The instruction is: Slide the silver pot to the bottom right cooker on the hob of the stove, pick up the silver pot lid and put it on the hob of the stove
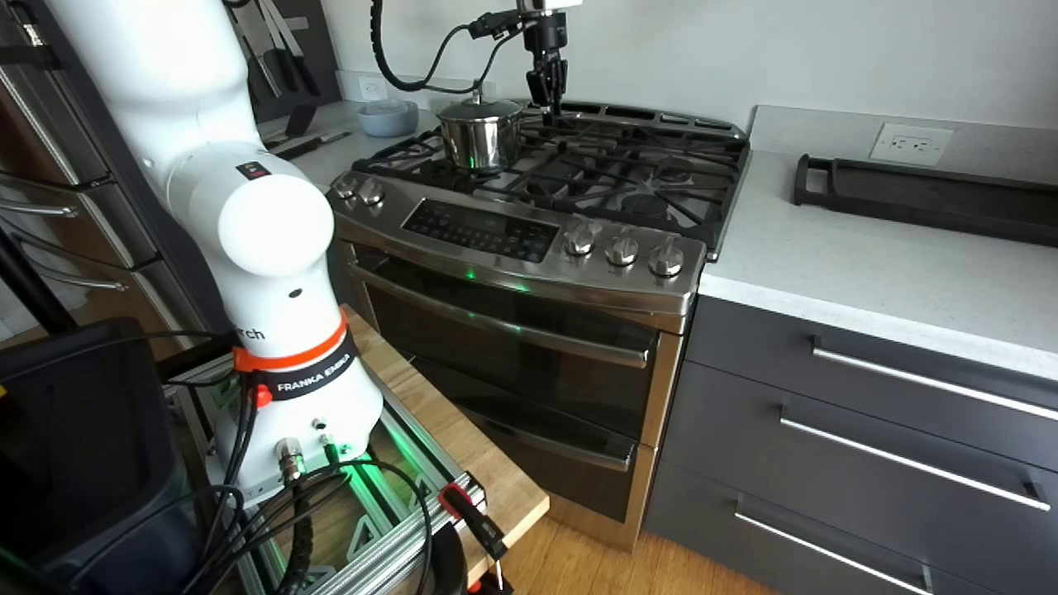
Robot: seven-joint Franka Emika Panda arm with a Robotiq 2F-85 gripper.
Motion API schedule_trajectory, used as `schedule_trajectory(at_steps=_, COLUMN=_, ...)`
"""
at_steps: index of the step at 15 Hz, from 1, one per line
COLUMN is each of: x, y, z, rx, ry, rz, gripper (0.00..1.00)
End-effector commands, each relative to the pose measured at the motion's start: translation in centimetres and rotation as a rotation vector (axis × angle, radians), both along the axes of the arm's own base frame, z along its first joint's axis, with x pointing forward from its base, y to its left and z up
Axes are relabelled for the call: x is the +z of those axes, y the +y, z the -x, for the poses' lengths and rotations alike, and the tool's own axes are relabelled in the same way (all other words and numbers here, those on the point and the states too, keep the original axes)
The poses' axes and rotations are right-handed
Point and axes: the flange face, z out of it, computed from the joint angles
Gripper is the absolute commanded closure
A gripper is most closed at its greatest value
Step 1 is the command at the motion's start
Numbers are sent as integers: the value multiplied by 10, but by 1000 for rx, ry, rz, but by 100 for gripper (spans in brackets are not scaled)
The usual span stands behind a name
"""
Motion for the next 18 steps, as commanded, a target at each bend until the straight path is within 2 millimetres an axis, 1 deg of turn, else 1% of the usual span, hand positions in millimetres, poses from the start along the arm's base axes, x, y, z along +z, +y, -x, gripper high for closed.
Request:
schedule_trajectory(at_steps=1, x=6, y=-18, z=-1, rx=-25, ry=-17, rz=12, gripper=92)
schedule_trajectory(at_steps=14, x=8, y=-66, z=-1, rx=-67, ry=-30, rz=52, gripper=92)
schedule_trajectory(at_steps=18, x=8, y=-77, z=0, rx=-78, ry=-29, rz=56, gripper=92)
